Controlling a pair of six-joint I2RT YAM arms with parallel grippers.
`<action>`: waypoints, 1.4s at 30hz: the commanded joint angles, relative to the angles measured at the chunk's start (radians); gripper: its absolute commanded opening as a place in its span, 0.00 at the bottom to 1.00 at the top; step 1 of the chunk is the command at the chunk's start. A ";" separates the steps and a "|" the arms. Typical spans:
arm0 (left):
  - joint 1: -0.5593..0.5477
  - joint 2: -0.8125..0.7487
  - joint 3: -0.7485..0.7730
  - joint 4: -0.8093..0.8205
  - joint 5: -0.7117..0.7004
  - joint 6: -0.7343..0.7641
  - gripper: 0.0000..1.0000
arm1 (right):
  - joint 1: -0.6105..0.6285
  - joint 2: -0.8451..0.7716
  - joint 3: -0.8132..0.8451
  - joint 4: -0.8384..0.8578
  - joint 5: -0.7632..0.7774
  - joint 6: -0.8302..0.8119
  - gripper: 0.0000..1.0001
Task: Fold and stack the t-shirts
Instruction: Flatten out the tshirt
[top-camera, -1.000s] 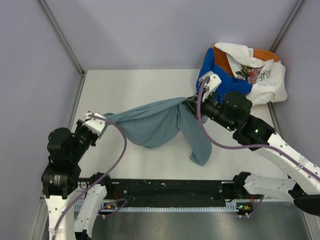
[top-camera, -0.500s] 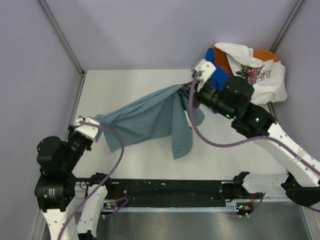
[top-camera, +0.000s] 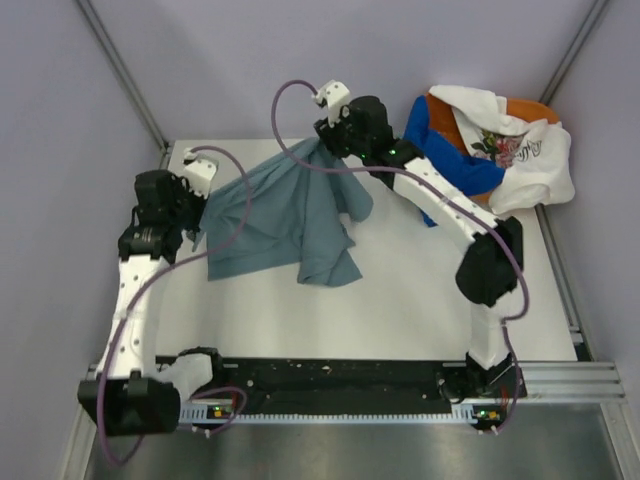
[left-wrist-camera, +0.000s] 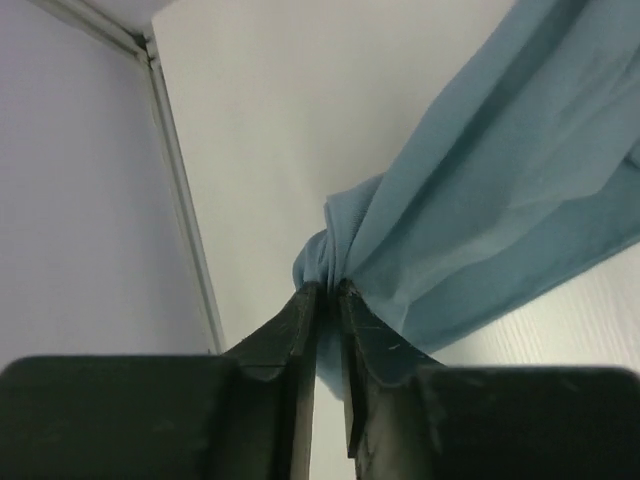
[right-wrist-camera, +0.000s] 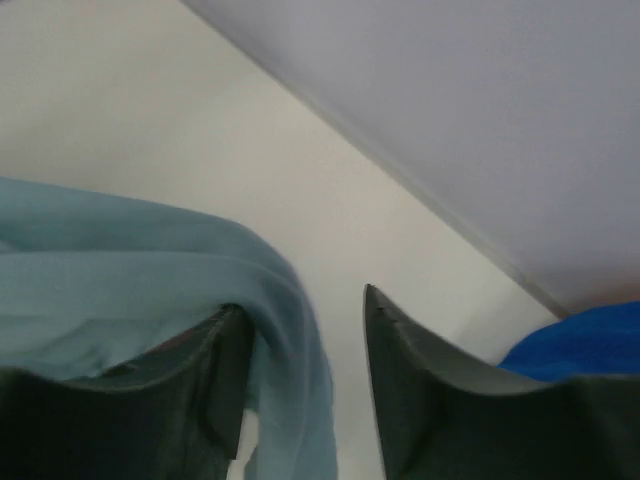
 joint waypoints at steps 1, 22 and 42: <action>0.015 0.223 0.007 0.255 -0.123 -0.027 0.58 | -0.075 0.266 0.347 -0.029 0.220 0.044 0.66; 0.029 0.251 -0.338 0.068 0.207 0.503 0.83 | 0.176 -0.165 -0.583 -0.197 -0.080 -0.037 0.69; 0.072 0.554 -0.337 0.169 0.129 0.537 0.58 | 0.192 0.080 -0.555 -0.102 -0.151 0.018 0.16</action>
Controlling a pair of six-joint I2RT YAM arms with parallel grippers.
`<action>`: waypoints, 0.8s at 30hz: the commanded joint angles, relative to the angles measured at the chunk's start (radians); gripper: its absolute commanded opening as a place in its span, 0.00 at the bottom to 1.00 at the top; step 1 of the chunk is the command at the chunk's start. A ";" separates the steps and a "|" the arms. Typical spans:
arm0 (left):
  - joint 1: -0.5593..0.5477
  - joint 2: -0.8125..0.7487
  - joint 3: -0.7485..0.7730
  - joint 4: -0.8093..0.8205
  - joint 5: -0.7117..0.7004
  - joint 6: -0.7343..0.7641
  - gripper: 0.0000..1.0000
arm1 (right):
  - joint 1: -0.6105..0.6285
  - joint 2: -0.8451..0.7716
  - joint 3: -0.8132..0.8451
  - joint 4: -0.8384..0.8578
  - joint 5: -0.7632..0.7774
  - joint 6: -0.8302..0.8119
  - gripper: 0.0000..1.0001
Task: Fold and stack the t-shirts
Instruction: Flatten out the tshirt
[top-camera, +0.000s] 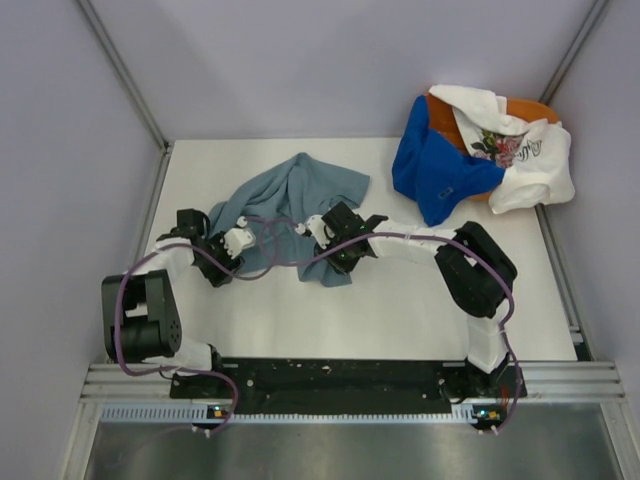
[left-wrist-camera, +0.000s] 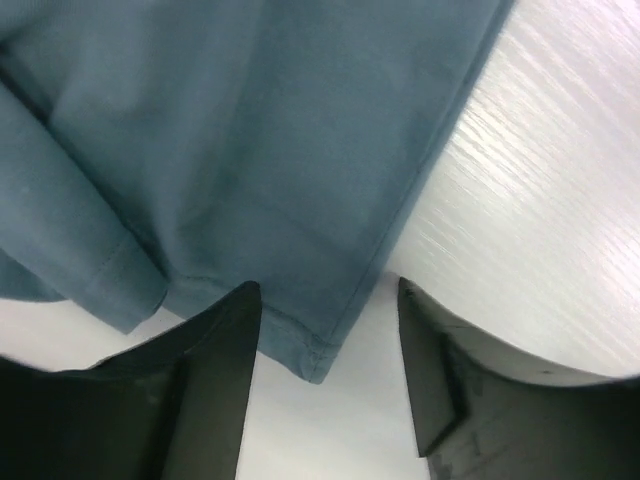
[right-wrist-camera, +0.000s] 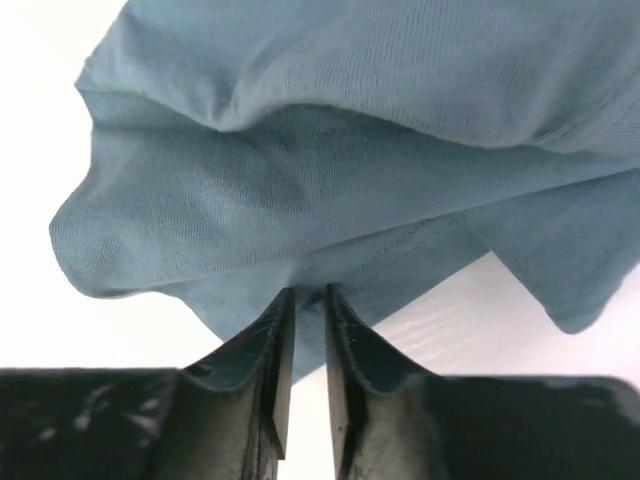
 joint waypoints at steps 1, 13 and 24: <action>0.003 0.054 0.012 0.068 -0.099 -0.019 0.49 | 0.007 -0.019 -0.025 0.064 -0.088 0.028 0.15; 0.003 -0.162 -0.006 0.094 -0.093 -0.158 0.00 | 0.088 -0.349 -0.184 0.163 0.059 0.011 0.60; 0.003 -0.225 -0.031 0.054 -0.059 -0.194 0.00 | 0.228 -0.119 -0.145 0.309 0.226 0.112 0.99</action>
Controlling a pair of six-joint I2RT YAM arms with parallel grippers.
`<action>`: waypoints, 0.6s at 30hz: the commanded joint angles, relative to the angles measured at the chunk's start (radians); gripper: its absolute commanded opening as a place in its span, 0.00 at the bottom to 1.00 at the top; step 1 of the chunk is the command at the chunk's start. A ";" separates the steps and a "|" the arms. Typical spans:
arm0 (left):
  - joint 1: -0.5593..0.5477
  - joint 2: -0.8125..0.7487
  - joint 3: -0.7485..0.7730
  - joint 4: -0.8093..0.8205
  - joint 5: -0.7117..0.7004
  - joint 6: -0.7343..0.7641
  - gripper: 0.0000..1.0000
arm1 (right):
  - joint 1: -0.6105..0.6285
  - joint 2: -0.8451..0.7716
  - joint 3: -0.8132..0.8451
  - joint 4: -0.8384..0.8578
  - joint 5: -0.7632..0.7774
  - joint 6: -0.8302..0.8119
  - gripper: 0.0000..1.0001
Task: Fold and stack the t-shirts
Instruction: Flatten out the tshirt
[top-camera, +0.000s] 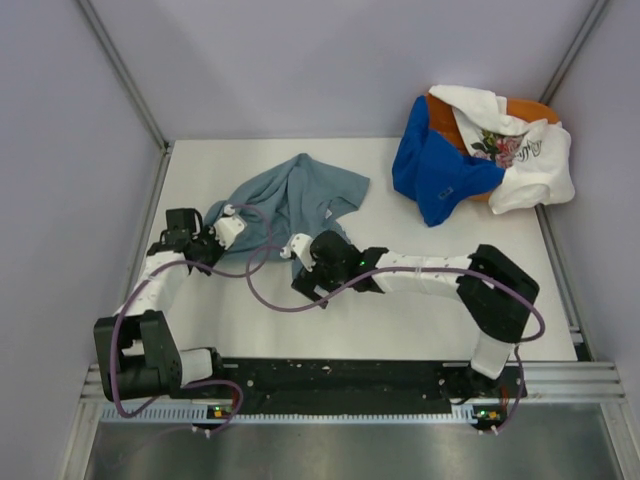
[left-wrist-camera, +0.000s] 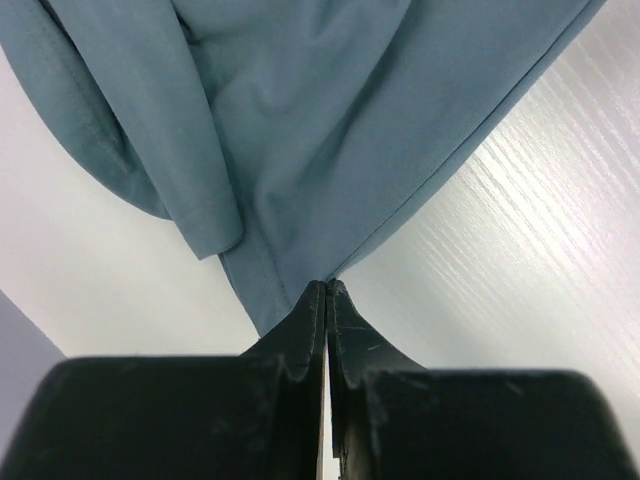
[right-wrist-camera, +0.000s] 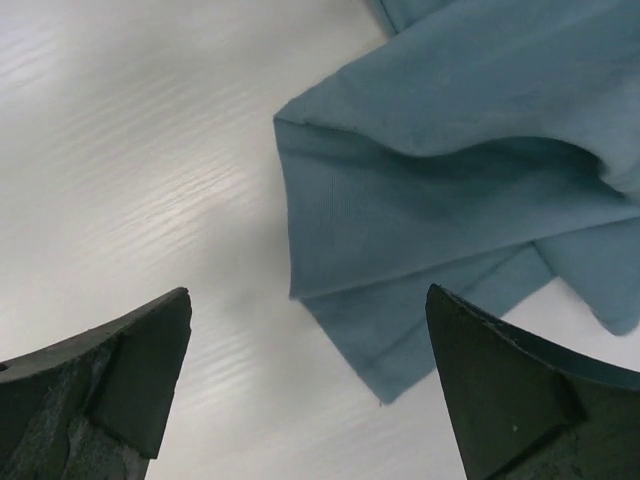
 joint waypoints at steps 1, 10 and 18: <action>0.003 -0.013 -0.010 -0.007 0.018 -0.023 0.00 | 0.030 0.148 0.094 0.020 0.180 0.059 0.97; 0.003 -0.010 0.052 -0.048 0.013 -0.070 0.00 | 0.022 0.179 0.088 0.025 0.335 0.145 0.00; 0.006 -0.059 0.311 -0.195 -0.070 -0.129 0.00 | -0.189 -0.238 0.166 -0.165 0.124 0.218 0.00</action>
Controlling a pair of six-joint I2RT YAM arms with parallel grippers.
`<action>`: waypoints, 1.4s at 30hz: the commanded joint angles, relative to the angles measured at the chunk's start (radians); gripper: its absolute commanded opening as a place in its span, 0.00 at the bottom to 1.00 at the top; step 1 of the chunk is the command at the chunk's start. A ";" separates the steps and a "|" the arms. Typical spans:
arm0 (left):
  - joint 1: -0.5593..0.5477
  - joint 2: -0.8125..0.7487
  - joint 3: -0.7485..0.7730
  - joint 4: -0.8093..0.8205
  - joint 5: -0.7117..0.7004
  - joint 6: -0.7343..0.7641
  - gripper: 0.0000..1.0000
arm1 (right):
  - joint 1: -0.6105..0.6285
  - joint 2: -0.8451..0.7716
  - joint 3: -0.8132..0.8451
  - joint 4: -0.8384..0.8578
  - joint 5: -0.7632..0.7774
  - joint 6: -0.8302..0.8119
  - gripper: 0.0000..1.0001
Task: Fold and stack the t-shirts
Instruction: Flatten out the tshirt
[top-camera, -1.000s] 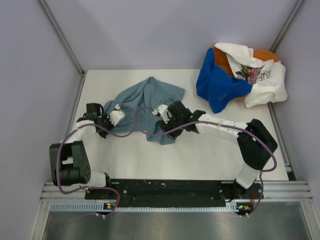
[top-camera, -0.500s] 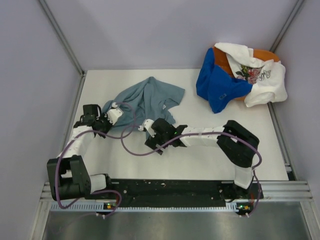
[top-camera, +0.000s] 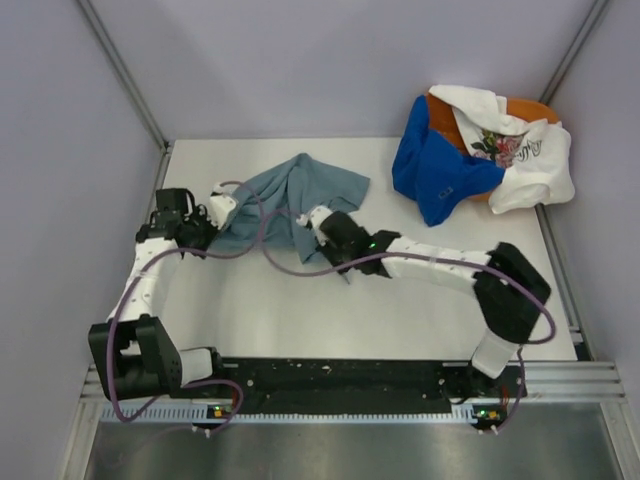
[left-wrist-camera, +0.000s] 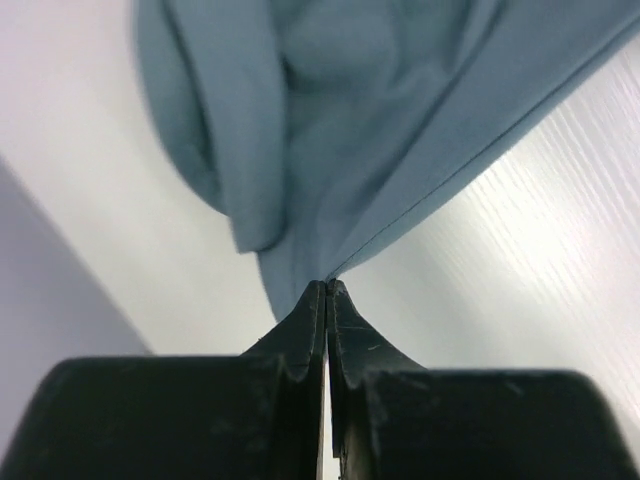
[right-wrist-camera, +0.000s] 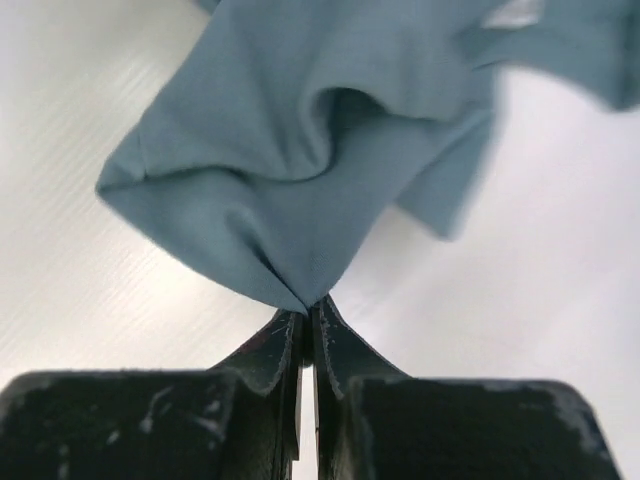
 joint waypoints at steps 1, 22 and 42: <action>0.006 -0.067 0.222 -0.088 -0.060 -0.040 0.00 | -0.200 -0.415 0.096 -0.101 -0.200 0.086 0.00; 0.007 -0.207 0.978 -0.417 -0.244 -0.055 0.00 | -0.463 -0.840 0.540 -0.417 -0.425 0.101 0.00; 0.009 0.233 1.187 0.471 -0.550 -0.024 0.00 | -0.716 0.072 1.433 0.074 -0.555 0.411 0.00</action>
